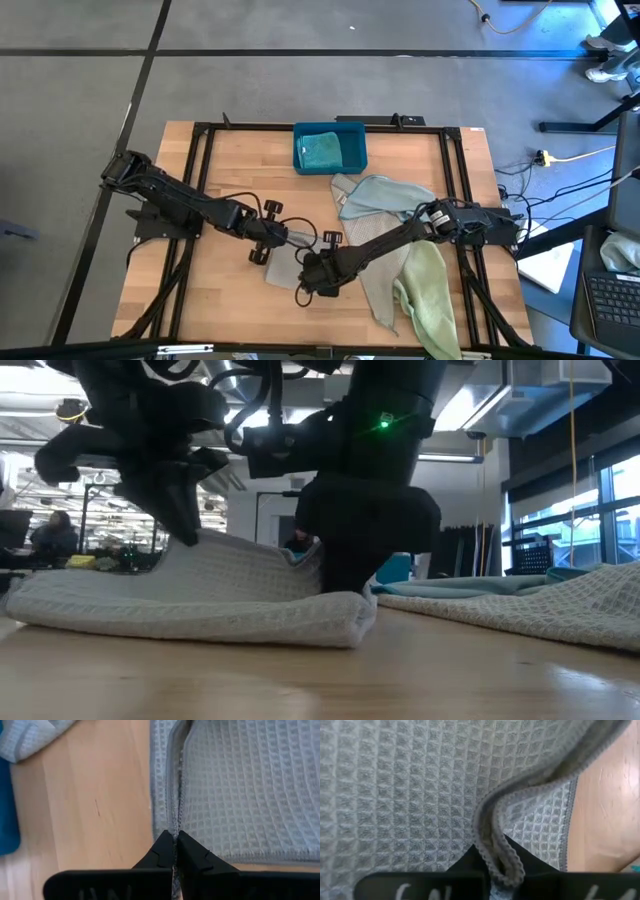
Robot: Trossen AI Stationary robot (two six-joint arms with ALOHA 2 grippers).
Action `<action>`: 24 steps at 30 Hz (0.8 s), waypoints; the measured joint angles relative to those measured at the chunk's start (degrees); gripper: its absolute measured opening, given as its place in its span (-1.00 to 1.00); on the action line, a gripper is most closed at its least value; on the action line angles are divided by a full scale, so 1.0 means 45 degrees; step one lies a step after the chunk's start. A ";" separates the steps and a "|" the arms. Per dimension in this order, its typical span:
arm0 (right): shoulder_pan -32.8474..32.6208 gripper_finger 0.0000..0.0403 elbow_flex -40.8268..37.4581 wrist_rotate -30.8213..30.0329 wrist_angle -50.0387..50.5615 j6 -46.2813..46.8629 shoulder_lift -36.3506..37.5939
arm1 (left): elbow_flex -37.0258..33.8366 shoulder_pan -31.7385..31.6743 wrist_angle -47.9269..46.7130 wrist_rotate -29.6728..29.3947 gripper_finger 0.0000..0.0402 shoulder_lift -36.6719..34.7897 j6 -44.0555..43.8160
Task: Fold microfiber towels
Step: Fold the left gray towel
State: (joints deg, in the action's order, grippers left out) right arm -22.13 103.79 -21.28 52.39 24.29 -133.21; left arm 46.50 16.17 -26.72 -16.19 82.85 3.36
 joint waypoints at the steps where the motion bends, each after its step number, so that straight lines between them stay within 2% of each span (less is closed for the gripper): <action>1: 0.0018 -0.87 -0.0003 -0.0001 -0.0014 0.0023 0.0000 | 0.0000 -0.0060 0.0059 0.0000 -1.00 0.0000 0.0000; 8: 0.0043 -0.82 -0.0010 -0.0024 -0.0034 0.0192 0.0000 | -0.0528 -0.0413 0.0254 0.0121 -0.99 0.0005 -0.0006; 18: 0.0048 -0.81 -0.0029 -0.0445 -0.0064 0.0549 -0.0015 | -0.1418 -0.0531 0.1375 -0.0097 -0.66 0.0005 -0.0288; 24: 0.0017 -0.79 -0.0029 -0.0398 -0.0060 0.0587 -0.0019 | -0.1418 -0.0531 0.1705 -0.0733 -0.63 0.0005 -0.0053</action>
State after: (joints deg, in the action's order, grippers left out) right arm -22.05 103.66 -23.07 52.12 26.93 -133.29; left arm 40.12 13.78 -19.05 -19.48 82.87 3.11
